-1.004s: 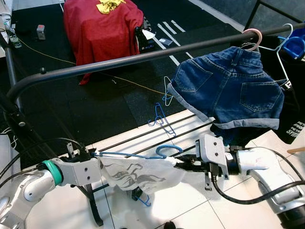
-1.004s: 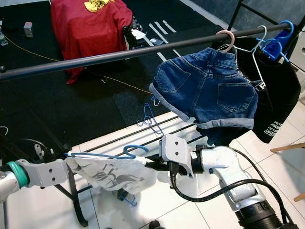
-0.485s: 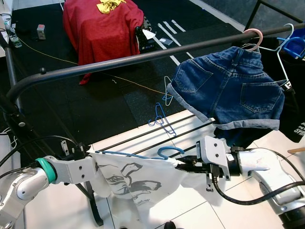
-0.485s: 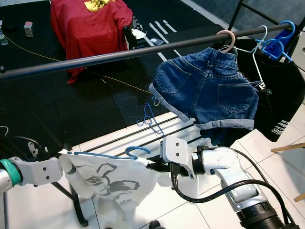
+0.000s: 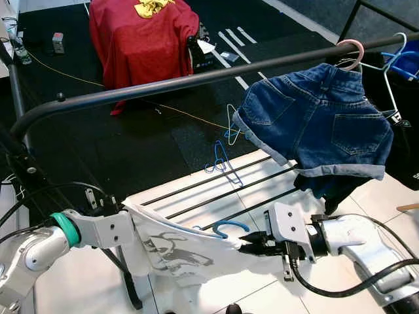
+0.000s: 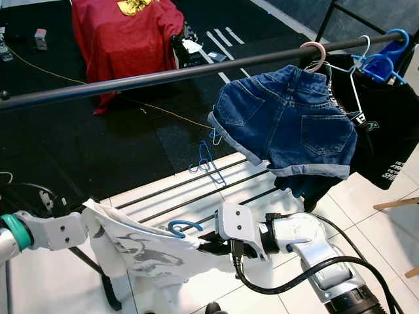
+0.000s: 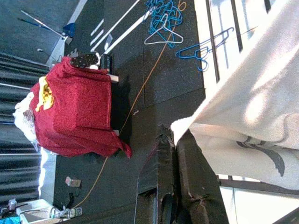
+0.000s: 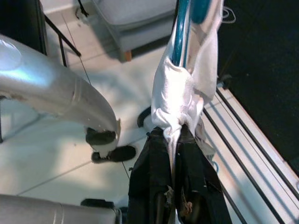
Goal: Hang hanger
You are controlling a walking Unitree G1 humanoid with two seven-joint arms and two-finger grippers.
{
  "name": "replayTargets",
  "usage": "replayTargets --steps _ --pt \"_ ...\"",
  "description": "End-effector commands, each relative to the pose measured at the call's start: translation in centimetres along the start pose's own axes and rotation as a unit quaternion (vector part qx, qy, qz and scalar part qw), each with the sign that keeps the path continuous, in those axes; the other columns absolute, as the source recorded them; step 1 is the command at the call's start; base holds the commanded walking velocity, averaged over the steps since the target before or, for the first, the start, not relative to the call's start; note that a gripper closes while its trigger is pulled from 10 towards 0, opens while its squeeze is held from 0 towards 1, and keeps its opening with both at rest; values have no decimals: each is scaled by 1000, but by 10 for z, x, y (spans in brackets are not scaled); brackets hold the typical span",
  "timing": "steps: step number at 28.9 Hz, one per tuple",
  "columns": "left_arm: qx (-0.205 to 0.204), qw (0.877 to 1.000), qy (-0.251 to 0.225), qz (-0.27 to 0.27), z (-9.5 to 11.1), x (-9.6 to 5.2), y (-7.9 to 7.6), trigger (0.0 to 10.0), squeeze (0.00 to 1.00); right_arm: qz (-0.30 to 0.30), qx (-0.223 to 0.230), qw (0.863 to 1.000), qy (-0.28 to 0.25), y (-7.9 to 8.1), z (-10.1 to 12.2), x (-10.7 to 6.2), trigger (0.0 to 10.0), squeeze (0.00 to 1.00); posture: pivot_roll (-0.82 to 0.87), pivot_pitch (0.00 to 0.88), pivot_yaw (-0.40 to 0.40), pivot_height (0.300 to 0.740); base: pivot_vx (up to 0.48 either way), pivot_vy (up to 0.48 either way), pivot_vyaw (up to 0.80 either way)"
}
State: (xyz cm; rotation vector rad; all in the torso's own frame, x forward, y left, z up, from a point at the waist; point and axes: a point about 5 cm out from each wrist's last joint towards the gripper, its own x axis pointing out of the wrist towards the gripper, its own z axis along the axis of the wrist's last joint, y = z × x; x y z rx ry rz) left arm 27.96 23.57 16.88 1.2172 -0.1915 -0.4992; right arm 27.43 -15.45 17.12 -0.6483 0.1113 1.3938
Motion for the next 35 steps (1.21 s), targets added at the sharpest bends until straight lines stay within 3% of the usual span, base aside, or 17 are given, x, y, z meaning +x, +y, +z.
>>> replayTargets --steps 1,10,12,16,18,23,26,32,35 --pt "6 1000 7 -4 -4 -7 -1 8588 0 4 -1 1000 14 2 -5 -1 0 0 -60 217 71 740 0 0 0" --pt "-5 1000 -7 -8 2 -8 -2 8549 0 -32 -3 999 29 -8 -11 -2 0 0 -58 221 72 740 0 0 0" --pt "-32 999 -31 -8 13 -5 -4 9647 0 -61 -6 998 18 -17 -8 0 0 0 -56 224 72 740 0 0 0" --pt "-73 995 -61 -14 29 -1 -7 9725 0 -78 1 997 -10 -24 -2 2 0 0 -54 224 72 740 0 0 0" --pt "-127 987 -100 -13 51 8 -9 9647 0 -68 3 997 -37 -25 5 7 0 0 -55 225 73 740 0 0 0" --pt "-146 983 -113 -12 59 11 -10 9647 0 -62 1 997 -44 -25 7 9 0 0 -56 224 73 740 0 0 0" --pt "-190 970 -152 0 84 26 -11 8980 0 -34 -5 998 -57 -21 14 18 0 0 -59 222 71 740 0 0 0" --pt "-211 963 -164 21 93 32 -4 8078 0 -19 -5 998 -55 -16 12 21 0 0 -60 222 69 740 0 0 0" --pt "-233 958 -166 24 95 31 3 8118 0 -18 -4 998 -52 -15 9 22 0 0 -58 222 69 740 0 0 0"
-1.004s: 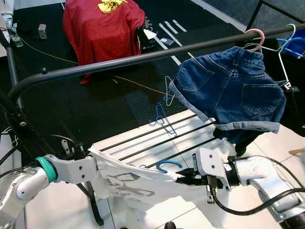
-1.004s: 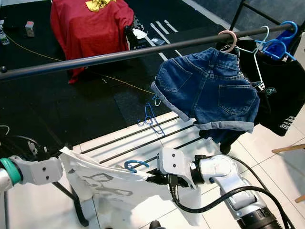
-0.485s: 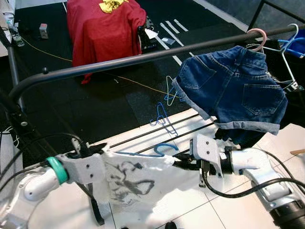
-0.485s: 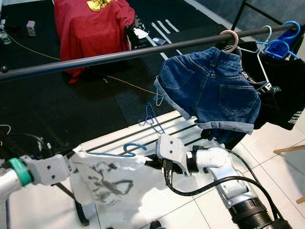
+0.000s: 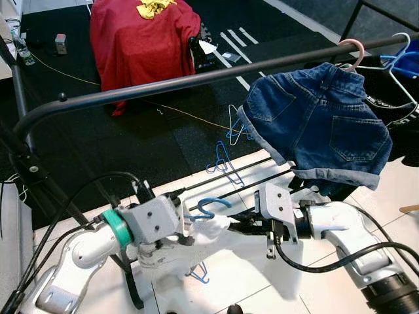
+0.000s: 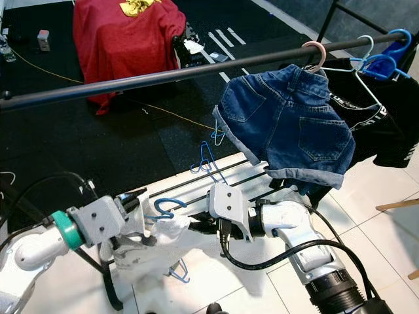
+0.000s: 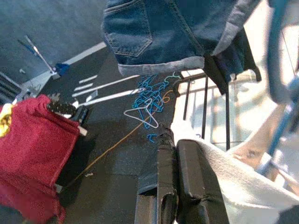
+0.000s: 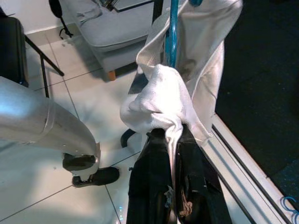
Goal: Hang hanger
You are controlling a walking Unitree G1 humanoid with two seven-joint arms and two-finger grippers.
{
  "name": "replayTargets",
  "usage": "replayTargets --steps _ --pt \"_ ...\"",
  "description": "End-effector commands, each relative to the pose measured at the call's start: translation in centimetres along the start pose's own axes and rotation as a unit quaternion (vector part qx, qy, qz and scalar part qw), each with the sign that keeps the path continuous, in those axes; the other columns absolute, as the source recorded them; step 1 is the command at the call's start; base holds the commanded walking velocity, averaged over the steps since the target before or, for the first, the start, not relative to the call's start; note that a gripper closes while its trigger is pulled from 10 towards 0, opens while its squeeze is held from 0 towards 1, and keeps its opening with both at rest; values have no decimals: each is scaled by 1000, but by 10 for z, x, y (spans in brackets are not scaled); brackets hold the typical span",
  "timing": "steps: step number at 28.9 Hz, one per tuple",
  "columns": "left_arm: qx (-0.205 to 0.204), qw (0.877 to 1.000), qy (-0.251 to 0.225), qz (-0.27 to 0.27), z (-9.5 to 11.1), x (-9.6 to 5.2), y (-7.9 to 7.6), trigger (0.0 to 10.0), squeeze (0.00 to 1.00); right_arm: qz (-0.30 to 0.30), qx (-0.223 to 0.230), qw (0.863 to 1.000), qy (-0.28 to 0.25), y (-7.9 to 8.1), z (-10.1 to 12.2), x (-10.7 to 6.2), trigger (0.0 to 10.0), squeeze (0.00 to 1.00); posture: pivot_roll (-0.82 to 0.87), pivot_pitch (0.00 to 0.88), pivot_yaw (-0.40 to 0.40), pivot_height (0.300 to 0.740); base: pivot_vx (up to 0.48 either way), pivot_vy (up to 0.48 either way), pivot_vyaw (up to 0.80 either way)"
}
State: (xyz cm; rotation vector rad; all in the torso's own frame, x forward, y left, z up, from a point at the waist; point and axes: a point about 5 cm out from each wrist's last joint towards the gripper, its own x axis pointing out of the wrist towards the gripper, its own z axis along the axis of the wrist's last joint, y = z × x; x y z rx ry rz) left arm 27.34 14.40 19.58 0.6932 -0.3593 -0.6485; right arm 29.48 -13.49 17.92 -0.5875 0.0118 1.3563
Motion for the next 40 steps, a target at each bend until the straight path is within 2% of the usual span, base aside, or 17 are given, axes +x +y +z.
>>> replayTargets --steps 1,7,8,15,19,20,21,26,28,32,33,34,35,36,38,39,40 --pt "-14 1000 -10 -2 6 -1 0 8118 0 16 1 1000 -6 7 -1 4 0 0 -58 222 69 740 0 0 0" --pt "-9 999 5 -38 5 -9 -1 10000 0 5 -3 1000 -4 2 -2 3 0 0 -56 222 69 740 0 0 0" --pt "17 997 18 -71 0 -16 -4 10000 0 -4 -5 1000 -4 -1 -2 2 0 0 -55 222 68 740 0 0 0" --pt "27 990 38 -133 -4 -27 -7 10000 0 -27 -13 1000 -4 -9 0 -2 0 0 -53 221 68 740 0 0 0" --pt "-25 984 23 -176 4 -26 -9 10000 0 -47 -21 999 -18 -16 5 1 0 0 -52 216 70 740 0 0 0" --pt "-47 982 14 -184 8 -23 -9 10000 694 -50 -22 998 -23 -17 7 3 0 0 -53 215 70 740 0 0 0" --pt "-66 980 -1 -187 13 -18 -9 10000 1000 -52 -24 998 -26 -18 8 5 0 0 -56 214 72 740 0 0 0" --pt "-83 979 -11 -187 18 -15 -10 10000 1000 -54 -24 998 -28 -19 8 6 0 0 -56 214 72 740 0 0 0" --pt "-129 978 -31 -160 26 -6 -7 10000 1000 -65 -25 997 -36 -22 9 12 0 0 -51 207 74 740 0 0 0" --pt "-117 981 -25 -152 25 -4 -6 10000 1000 -70 -26 996 -43 -23 10 14 0 0 -50 206 74 740 0 0 0" --pt "-97 985 -15 -144 21 -4 -3 10000 502 -73 -28 996 -50 -25 12 16 0 0 -47 204 75 740 0 0 0" --pt "-97 985 -15 -144 21 -4 -3 10000 502 -73 -28 996 -50 -25 12 16 0 0 -47 204 75 740 0 0 0" --pt "-67 989 7 -134 13 -8 4 10000 0 -77 -32 995 -58 -26 15 15 0 0 -43 201 75 740 0 0 0" --pt "-26 990 27 -134 5 -13 12 10000 373 -81 -35 994 -65 -28 18 13 0 0 -42 199 76 740 0 0 0" --pt "-26 990 27 -134 5 -13 12 10000 373 -81 -35 994 -65 -28 18 13 0 0 -42 199 76 740 0 0 0" --pt "-2 990 39 -135 1 -16 17 10000 1000 -83 -37 993 -69 -28 19 12 0 0 -42 199 76 740 0 0 0" --pt "12 989 54 -138 -3 -20 22 10000 1000 -84 -39 993 -71 -28 21 11 0 0 -41 197 76 740 0 0 0"
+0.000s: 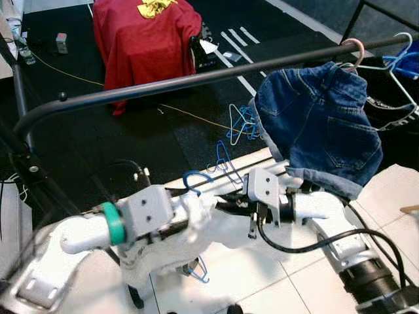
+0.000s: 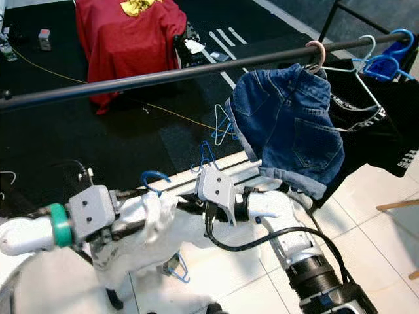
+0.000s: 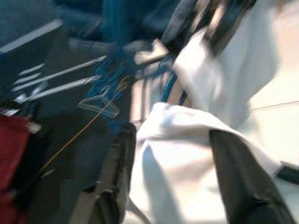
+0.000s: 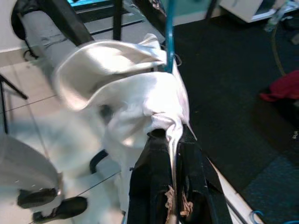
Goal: Hang hanger
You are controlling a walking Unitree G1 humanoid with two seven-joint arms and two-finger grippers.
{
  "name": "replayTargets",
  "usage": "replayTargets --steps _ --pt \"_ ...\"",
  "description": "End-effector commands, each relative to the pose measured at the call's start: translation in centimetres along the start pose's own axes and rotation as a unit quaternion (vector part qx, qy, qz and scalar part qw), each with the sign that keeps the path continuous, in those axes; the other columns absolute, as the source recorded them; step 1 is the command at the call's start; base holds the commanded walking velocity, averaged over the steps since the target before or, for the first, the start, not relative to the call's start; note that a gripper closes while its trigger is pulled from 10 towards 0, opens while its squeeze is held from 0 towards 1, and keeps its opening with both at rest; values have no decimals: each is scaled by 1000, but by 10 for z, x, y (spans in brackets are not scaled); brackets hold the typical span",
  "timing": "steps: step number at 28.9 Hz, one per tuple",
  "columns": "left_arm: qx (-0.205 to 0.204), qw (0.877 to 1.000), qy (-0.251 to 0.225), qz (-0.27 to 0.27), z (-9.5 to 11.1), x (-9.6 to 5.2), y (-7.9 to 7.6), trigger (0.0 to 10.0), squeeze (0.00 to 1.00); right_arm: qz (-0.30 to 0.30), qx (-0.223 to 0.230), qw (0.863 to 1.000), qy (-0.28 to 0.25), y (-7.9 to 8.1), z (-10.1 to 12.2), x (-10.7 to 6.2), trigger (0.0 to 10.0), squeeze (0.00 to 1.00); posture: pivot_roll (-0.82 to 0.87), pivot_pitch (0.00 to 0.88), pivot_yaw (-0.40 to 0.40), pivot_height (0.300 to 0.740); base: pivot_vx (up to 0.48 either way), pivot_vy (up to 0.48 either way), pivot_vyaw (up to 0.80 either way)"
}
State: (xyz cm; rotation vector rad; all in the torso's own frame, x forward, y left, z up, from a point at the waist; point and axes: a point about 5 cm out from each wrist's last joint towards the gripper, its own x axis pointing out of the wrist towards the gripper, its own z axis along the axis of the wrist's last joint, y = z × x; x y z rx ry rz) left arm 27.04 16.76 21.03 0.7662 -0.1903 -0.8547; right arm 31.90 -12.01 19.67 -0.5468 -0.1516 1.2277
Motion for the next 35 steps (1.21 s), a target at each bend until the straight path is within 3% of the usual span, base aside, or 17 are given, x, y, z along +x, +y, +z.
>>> replayTargets --steps 1,11,12,21,23,25,27,32,35 --pt "17 999 21 -16 -7 -7 1 10000 1000 -1 -14 1000 -22 -1 8 -1 0 0 -39 195 76 740 0 0 0" --pt "19 998 51 26 -14 -13 18 10000 1000 8 -16 1000 -26 2 9 -2 0 0 -41 191 77 740 0 0 0" --pt "22 997 64 31 -17 -21 28 10000 0 18 -21 999 -28 4 11 -4 0 0 -40 190 78 740 0 0 0" --pt "-15 997 72 3 -23 -34 37 10000 0 39 -32 998 -30 8 15 -6 0 0 -41 191 78 740 0 0 0" --pt "-56 993 79 -74 -23 -49 32 10000 0 47 -38 998 -29 10 15 -7 0 0 -36 193 83 740 0 0 0" --pt "-66 990 81 -96 -23 -53 30 10000 0 48 -40 998 -28 10 16 -8 0 0 -36 193 83 740 0 0 0" --pt "-66 990 81 -96 -23 -53 30 10000 0 48 -40 998 -28 10 16 -8 0 0 -36 193 83 740 0 0 0" --pt "-83 981 96 -145 -28 -58 12 10000 0 43 -56 997 -34 7 21 -8 0 0 -36 197 86 740 0 0 0" --pt "-87 983 94 -131 -31 -55 11 10000 0 50 -62 996 -36 8 23 -8 0 0 -37 197 87 740 0 0 0"
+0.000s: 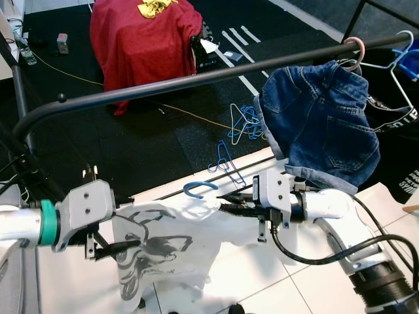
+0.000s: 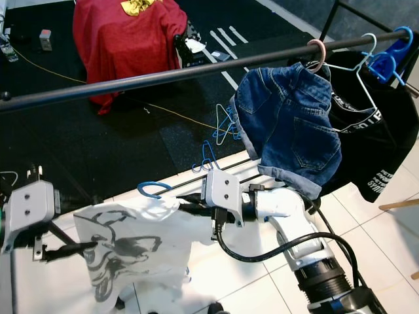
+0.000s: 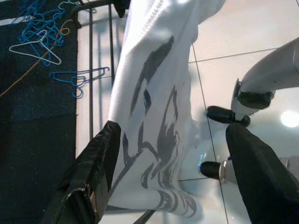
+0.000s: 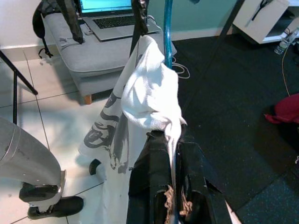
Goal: Hang hanger
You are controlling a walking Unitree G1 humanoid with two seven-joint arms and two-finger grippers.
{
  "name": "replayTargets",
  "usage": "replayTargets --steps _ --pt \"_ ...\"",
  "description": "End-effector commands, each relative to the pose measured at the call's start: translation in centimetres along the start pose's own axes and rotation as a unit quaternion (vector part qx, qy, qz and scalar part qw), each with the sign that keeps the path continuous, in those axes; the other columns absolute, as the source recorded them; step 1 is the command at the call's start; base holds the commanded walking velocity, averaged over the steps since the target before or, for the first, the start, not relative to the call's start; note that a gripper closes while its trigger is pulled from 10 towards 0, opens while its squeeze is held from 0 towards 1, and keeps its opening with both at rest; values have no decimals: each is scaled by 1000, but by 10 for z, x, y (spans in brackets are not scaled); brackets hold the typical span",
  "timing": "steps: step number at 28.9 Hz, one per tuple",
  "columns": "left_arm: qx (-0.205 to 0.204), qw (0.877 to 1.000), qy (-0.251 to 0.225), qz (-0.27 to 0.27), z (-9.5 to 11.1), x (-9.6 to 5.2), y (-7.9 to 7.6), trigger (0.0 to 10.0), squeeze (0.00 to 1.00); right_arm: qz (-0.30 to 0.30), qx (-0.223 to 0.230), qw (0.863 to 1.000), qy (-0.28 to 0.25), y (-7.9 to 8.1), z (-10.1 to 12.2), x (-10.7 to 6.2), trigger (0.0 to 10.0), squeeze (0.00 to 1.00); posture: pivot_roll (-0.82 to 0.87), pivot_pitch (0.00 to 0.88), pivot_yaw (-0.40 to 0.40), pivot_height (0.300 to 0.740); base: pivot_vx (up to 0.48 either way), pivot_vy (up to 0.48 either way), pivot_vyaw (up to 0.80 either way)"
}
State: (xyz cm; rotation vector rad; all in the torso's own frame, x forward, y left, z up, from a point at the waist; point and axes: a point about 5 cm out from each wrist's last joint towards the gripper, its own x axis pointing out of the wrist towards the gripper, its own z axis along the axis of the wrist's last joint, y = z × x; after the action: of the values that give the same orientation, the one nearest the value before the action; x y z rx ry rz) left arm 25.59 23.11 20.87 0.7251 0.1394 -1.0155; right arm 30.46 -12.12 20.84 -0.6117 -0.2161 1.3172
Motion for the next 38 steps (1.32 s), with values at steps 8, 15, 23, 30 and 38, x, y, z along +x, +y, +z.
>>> replayTargets --steps 8,15,23,30,38 --pt "-13 998 -45 50 8 18 3 10000 0 41 -20 998 -32 9 16 9 0 0 -39 200 87 740 0 0 0" --pt "-20 997 -49 59 9 13 7 9922 0 62 -16 998 -26 15 14 9 0 0 -37 202 84 740 0 0 0" --pt "-20 999 -26 22 8 -10 6 10000 0 60 -15 998 11 16 1 -1 0 0 -36 205 86 740 0 0 0" --pt "-14 1000 -21 11 10 -12 3 10000 0 48 -13 999 18 13 -1 -4 0 0 -35 205 87 740 0 0 0" --pt "-34 998 -52 -2 17 8 -10 8863 0 36 -21 999 -2 8 8 1 0 0 -40 203 89 740 0 0 0"
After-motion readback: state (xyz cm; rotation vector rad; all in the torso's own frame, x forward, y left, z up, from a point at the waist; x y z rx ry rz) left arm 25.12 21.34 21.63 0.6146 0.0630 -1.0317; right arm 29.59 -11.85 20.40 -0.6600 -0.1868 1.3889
